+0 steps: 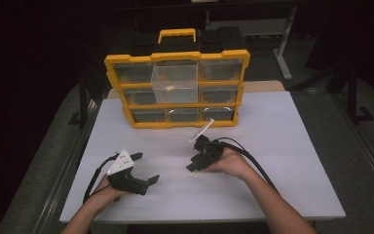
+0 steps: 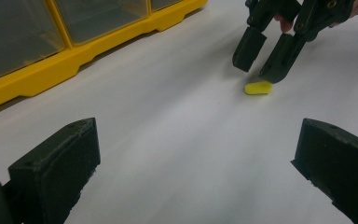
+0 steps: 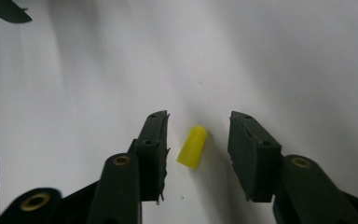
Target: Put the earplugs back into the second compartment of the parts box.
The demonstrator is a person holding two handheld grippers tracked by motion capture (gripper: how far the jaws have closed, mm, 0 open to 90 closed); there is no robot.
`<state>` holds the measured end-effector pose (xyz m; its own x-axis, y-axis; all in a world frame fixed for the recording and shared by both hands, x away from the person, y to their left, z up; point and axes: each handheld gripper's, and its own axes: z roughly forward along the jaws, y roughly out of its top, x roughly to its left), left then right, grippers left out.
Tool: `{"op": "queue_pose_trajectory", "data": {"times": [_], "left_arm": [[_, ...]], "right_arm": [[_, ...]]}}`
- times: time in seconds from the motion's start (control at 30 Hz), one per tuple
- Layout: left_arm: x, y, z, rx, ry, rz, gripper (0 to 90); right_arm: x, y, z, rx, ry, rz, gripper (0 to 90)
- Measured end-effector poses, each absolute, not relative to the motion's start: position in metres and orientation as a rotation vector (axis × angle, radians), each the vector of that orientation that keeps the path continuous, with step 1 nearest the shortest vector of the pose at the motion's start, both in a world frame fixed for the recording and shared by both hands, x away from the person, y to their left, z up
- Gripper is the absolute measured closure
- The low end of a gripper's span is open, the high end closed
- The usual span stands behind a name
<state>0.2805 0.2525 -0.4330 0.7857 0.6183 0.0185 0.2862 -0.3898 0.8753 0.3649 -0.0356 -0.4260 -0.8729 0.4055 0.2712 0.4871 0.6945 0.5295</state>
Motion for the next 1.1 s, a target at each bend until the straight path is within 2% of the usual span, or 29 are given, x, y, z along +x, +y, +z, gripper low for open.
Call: {"op": "queue_pose_trajectory", "data": {"times": [0.43, 1.1], "left_arm": [[0.28, 0.253, -0.432, 1.989, 0.67, 0.426, 0.0], [0.279, 0.251, -0.434, 1.986, 0.666, 0.403, 0.0]], "right_arm": [[0.362, -0.031, -0.431, -0.687, -2.814, -0.852, 77.8], [0.373, -0.052, -0.393, -0.72, -2.825, -0.935, 79.6]]}}
